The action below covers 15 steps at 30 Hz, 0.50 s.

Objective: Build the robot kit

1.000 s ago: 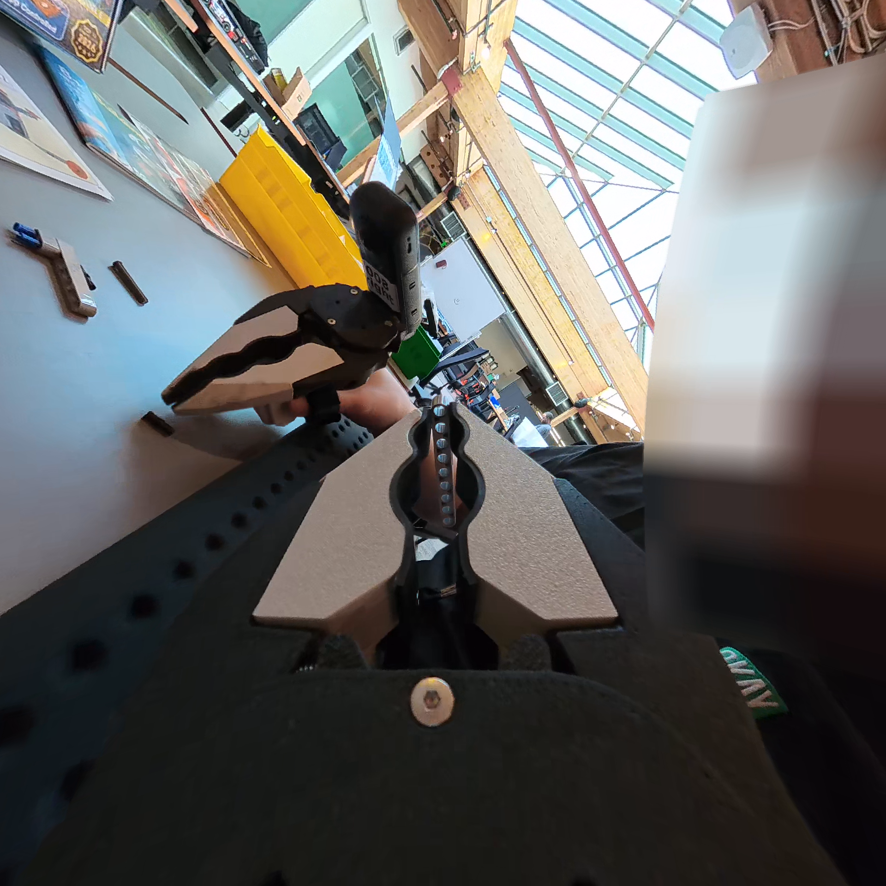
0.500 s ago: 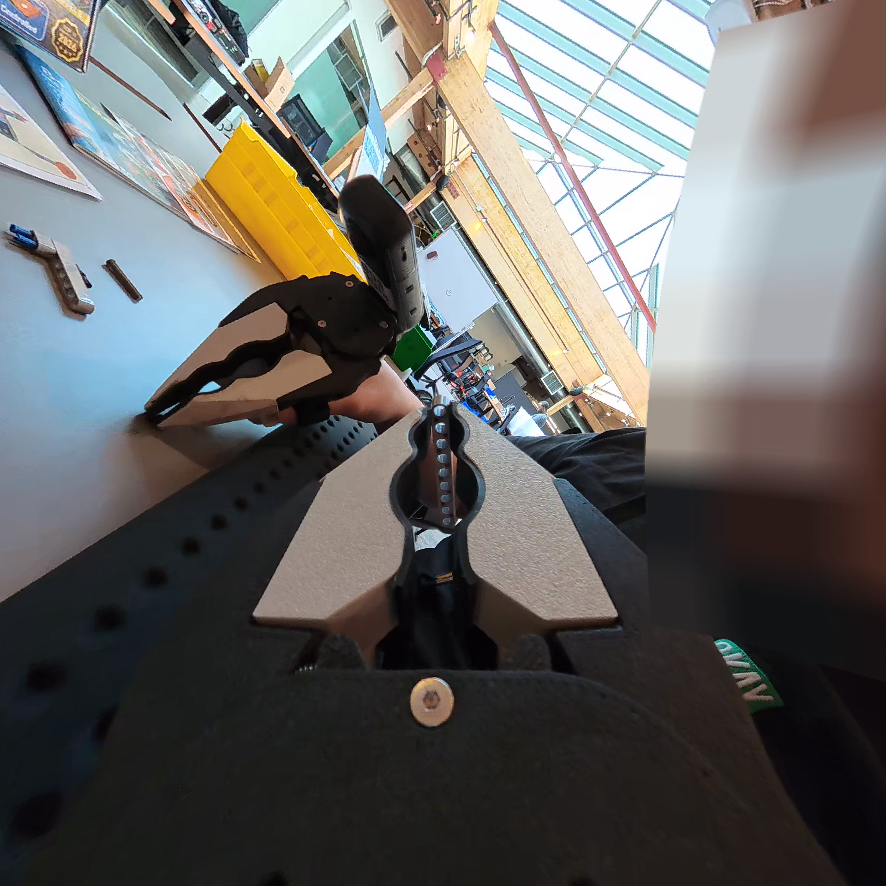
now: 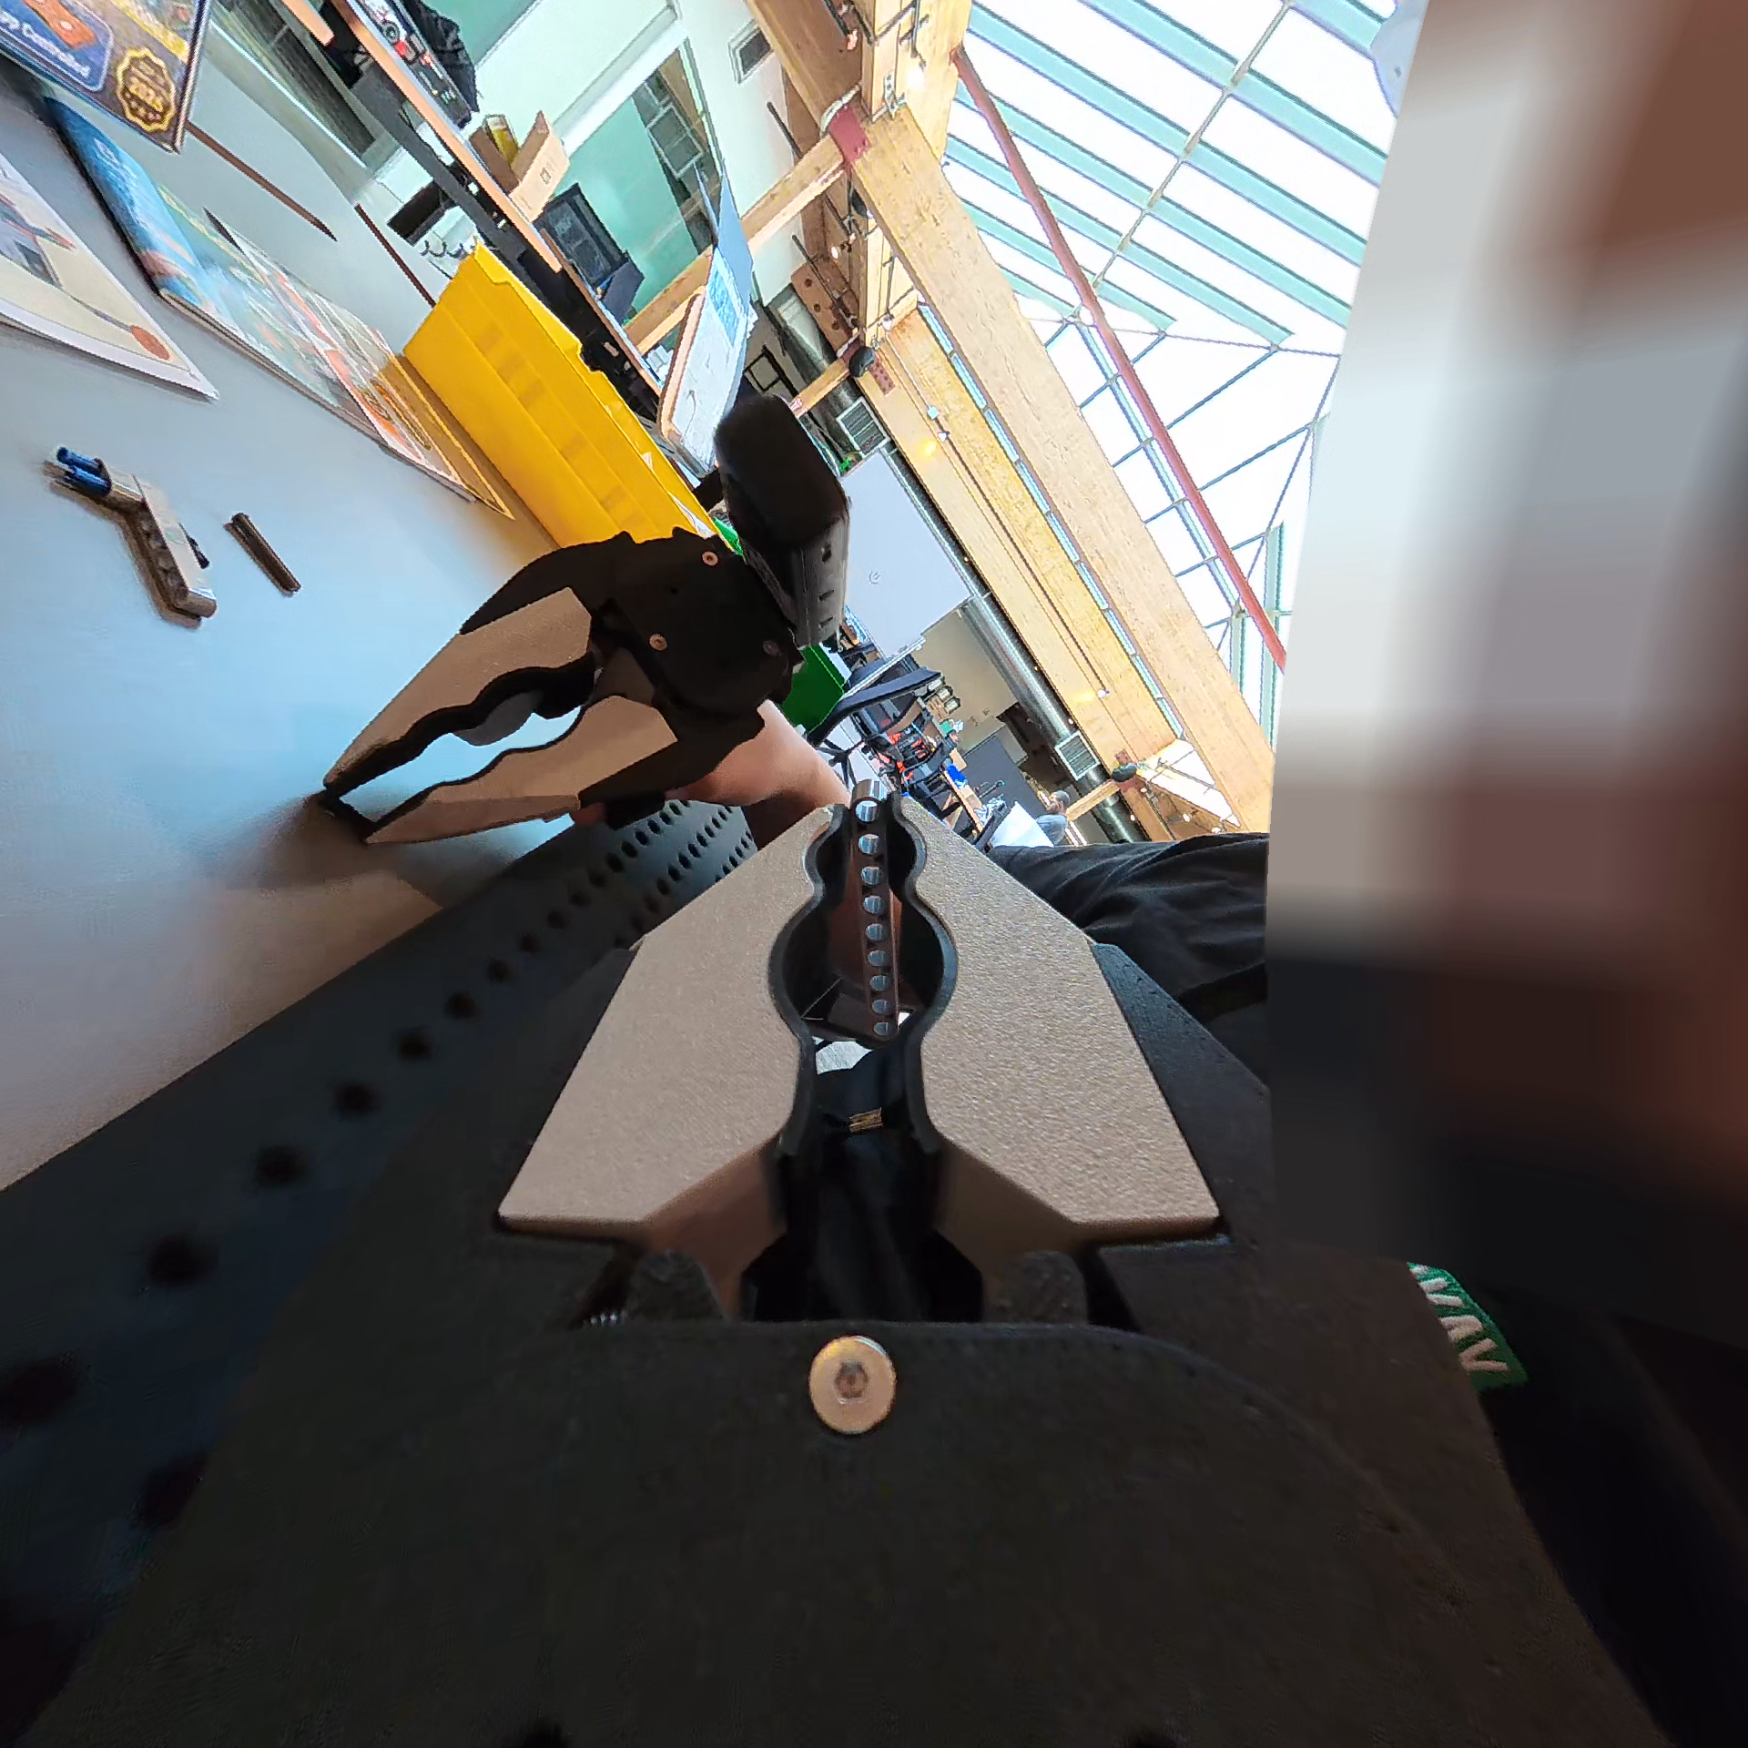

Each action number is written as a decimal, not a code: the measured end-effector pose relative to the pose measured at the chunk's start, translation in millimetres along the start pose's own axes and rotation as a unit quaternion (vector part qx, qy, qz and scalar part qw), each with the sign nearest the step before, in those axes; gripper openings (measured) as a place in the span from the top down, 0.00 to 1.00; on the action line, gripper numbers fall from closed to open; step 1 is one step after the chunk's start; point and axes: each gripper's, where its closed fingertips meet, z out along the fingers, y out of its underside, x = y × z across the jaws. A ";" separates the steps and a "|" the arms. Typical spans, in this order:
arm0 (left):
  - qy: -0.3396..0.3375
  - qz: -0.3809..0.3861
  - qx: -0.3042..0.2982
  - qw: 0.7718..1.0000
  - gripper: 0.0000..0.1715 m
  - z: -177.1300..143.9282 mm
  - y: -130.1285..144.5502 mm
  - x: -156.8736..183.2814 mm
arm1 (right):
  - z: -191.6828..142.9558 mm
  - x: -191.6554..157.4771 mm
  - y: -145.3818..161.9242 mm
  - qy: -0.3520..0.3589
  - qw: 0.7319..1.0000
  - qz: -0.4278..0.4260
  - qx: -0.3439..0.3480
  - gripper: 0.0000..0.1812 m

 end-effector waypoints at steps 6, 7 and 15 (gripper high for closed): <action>0.004 0.000 0.000 1.000 0.97 -1.6 -1.3 0.0 | -0.4 2.1 0.5 -0.010 1.000 0.013 0.015 0.94; 0.005 -0.001 0.000 1.000 0.97 -1.9 -1.5 0.0 | -0.4 2.3 0.4 -0.012 1.000 0.011 0.013 0.94; 0.003 0.000 0.003 1.000 0.97 -4.4 -1.5 0.5 | 0.0 6.5 -0.9 -0.020 0.999 0.044 0.015 0.92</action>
